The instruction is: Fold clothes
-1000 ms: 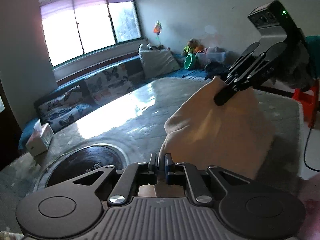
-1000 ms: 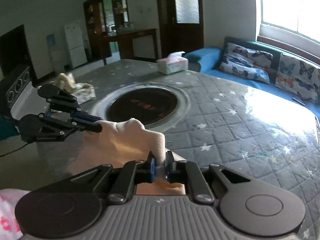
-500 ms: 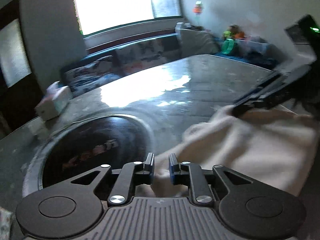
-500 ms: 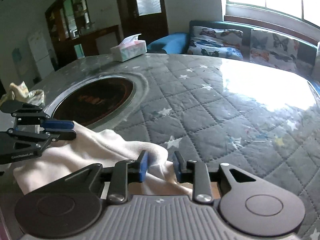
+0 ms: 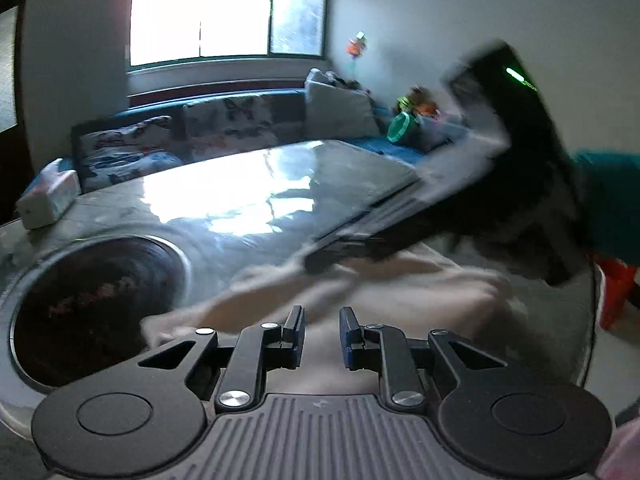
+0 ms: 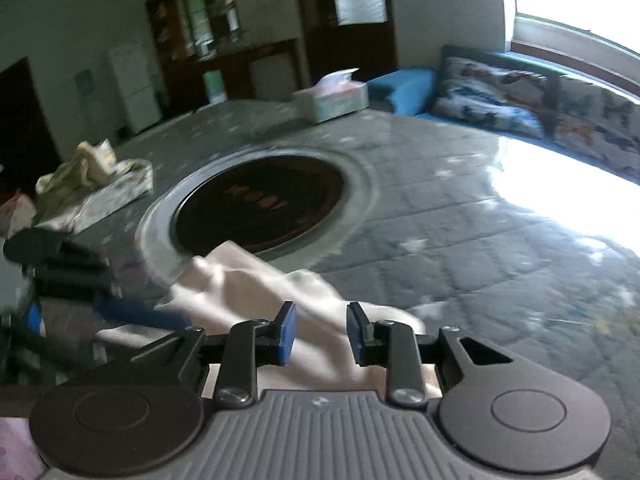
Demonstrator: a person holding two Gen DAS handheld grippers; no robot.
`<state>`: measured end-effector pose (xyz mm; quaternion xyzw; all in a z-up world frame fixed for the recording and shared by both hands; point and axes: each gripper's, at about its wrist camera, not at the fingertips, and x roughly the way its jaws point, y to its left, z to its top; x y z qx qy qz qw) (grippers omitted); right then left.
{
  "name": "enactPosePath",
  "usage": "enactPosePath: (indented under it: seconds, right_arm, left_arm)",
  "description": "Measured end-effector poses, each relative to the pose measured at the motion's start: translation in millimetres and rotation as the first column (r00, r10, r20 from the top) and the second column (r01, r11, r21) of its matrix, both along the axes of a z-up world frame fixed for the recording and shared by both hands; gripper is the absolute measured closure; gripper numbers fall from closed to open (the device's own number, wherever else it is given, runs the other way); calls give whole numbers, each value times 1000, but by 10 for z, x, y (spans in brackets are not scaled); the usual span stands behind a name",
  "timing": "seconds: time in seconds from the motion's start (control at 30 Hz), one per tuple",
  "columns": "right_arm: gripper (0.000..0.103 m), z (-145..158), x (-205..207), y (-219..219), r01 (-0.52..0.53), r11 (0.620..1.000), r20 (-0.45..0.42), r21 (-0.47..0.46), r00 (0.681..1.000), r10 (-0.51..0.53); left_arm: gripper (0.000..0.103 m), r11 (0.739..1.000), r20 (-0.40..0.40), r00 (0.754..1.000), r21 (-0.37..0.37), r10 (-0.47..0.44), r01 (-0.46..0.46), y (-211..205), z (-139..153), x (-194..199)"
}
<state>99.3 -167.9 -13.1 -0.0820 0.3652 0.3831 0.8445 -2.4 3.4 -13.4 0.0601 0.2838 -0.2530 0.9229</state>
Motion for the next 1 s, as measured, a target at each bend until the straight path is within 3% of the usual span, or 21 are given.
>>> enactPosePath:
  seconds: [0.27, 0.43, 0.77, 1.0]
  right_arm:
    - [75, -209, 91, 292, 25, 997, 43, -77, 999, -22]
    - [75, -211, 173, 311, 42, 997, 36, -68, 999, -39]
    - [73, -119, 165, 530, -63, 993, 30, -99, 997, 66]
    - [62, -207, 295, 675, -17, 994, 18, -109, 1000, 19]
  left_arm:
    - [78, 999, -66, 998, -40, 17, -20, 18, -227, -37]
    - [75, 996, -78, 997, -85, 28, -35, 86, -257, -28]
    - [63, 991, -82, 996, -132, 26, -36, 94, -258, 0]
    - [59, 985, -91, 995, -163, 46, -61, 163, -271, -6]
